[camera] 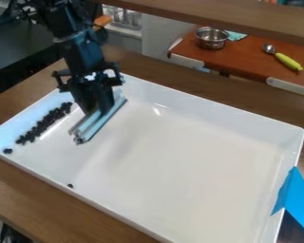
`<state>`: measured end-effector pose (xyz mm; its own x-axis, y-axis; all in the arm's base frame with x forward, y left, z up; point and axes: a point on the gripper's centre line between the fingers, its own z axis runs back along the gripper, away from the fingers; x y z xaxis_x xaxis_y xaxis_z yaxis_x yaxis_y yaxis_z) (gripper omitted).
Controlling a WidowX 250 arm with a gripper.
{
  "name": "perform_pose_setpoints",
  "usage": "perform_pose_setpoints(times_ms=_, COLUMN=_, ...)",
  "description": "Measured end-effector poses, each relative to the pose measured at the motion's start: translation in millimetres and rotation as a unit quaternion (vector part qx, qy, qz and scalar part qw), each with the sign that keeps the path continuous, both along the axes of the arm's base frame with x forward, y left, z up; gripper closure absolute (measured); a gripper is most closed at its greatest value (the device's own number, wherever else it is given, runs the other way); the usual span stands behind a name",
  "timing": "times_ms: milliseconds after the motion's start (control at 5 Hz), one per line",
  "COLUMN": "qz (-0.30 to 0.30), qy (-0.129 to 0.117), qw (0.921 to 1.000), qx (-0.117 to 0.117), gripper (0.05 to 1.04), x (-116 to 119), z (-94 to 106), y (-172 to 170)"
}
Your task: Sweep into pile
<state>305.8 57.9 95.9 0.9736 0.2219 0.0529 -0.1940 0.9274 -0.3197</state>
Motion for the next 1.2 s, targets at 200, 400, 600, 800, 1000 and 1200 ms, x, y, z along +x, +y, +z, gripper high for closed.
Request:
perform_pose_setpoints(times_ms=200, qz=-0.041, qy=0.006, qw=0.9991, qx=-0.007, gripper=0.735, x=-22.4, z=-14.6, y=-21.7)
perform_pose_setpoints(times_ms=400, qz=-0.070, qy=0.000, qw=0.9975, qx=-0.003, gripper=0.735, x=-38.6, z=-31.1, y=-36.0)
perform_pose_setpoints(times_ms=600, qz=-0.094, qy=-0.032, qw=0.9949, qx=0.013, gripper=0.735, x=-47.7, z=-47.7, y=-36.9)
perform_pose_setpoints(times_ms=800, qz=-0.098, qy=-0.065, qw=0.9927, qx=0.029, gripper=0.735, x=-50.6, z=-51.2, y=-26.0)
perform_pose_setpoints(times_ms=1000, qz=-0.099, qy=-0.078, qw=0.9911, qx=0.042, gripper=0.735, x=-49.8, z=-52.3, y=-18.4)
perform_pose_setpoints(times_ms=1200, qz=-0.092, qy=-0.075, qw=0.9921, qx=0.040, gripper=0.735, x=-42.1, z=-51.3, y=-8.1)
